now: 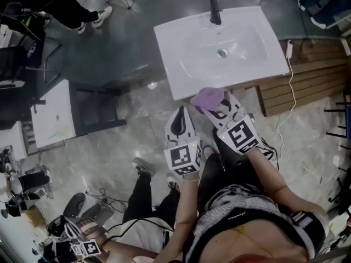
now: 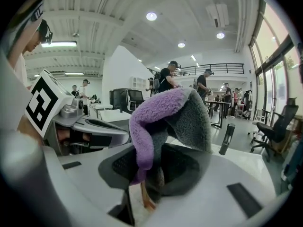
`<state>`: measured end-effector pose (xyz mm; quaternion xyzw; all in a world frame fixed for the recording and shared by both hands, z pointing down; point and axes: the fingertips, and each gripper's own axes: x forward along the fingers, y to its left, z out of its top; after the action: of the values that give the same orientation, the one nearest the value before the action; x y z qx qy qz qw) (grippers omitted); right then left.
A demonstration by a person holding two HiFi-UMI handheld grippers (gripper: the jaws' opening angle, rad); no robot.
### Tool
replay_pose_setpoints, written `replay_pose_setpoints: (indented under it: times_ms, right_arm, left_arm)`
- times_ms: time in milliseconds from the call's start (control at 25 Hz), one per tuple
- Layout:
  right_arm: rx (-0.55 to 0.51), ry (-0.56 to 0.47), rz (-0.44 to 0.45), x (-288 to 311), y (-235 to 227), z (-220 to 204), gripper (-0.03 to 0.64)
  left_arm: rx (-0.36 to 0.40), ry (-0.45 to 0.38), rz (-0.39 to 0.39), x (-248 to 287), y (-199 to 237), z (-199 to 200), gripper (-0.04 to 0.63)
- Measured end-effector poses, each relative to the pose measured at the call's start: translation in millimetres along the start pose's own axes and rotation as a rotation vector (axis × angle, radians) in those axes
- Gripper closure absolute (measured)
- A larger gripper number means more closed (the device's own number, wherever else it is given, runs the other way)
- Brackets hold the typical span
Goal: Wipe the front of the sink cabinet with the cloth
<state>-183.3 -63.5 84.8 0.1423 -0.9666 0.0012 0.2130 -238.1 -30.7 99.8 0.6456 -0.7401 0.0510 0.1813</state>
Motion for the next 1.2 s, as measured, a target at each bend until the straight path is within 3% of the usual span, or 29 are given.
replay_pose_setpoints:
  times_ms: [360,640,920,1200]
  right_arm:
    - [0.042,0.011,0.049,52.7,9.7,-63.3,0.46]
    - [-0.005,-0.016,0.098,91.9,28.0,-119.5,0.46]
    - [0.048,-0.099,0.158,127.0,38.4,-184.7,0.46]
    - [-0.003,-0.099,0.15,160.3,41.3,-258.9,0.46]
  left_arm:
    - [-0.03,0.045,0.026,31.7,32.4,-68.9,0.595]
    - [-0.027,0.071,0.01,56.9,51.5,-127.8,0.595]
    - [-0.045,0.056,-0.04,84.1,61.2,-190.6,0.595]
    - [-0.028,0.011,-0.057,111.1,70.6,-267.1,0.595]
